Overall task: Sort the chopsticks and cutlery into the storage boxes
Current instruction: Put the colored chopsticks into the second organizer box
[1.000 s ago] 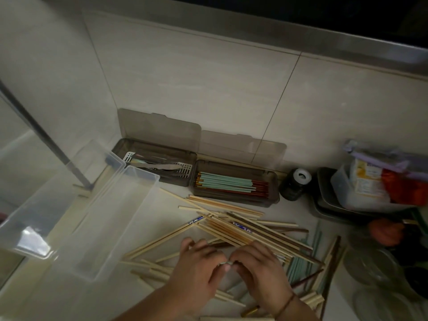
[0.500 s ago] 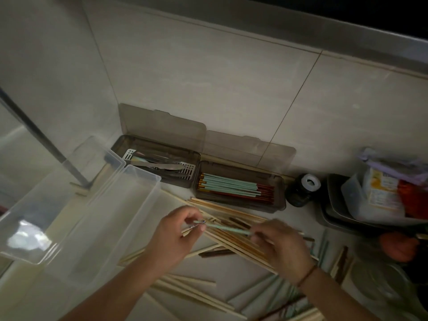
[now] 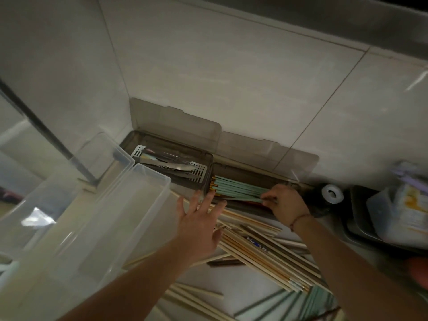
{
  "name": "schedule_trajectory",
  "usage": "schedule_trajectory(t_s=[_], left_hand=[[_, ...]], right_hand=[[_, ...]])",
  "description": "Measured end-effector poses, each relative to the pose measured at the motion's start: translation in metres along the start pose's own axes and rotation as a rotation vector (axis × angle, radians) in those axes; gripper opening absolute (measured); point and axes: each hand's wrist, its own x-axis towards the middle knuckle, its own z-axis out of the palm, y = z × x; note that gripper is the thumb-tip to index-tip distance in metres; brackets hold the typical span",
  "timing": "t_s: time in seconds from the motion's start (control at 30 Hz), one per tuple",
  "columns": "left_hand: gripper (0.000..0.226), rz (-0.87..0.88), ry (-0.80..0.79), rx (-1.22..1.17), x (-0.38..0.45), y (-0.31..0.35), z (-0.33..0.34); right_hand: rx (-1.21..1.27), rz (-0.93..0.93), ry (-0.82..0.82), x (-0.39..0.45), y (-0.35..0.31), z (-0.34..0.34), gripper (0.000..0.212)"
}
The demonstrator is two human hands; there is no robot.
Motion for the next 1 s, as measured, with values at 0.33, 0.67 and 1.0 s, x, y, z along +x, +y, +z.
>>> schedule_trajectory(t_s=[0.33,0.67,1.0], left_hand=[[0.073,-0.011,-0.01,-0.006,-0.002,0.001,0.01],[0.069,0.129,0.159,-0.042,-0.027,0.016,0.03],[0.03,0.519,0.226,-0.051,-0.077,0.056,0.074]], right_hand=[[0.049,-0.14,0.329,-0.049,-0.003,0.004,0.013],[-0.26,-0.498,-0.018,-0.182,0.024,0.066,0.015],[-0.17,-0.364,0.196,-0.188,0.009,0.069,0.007]])
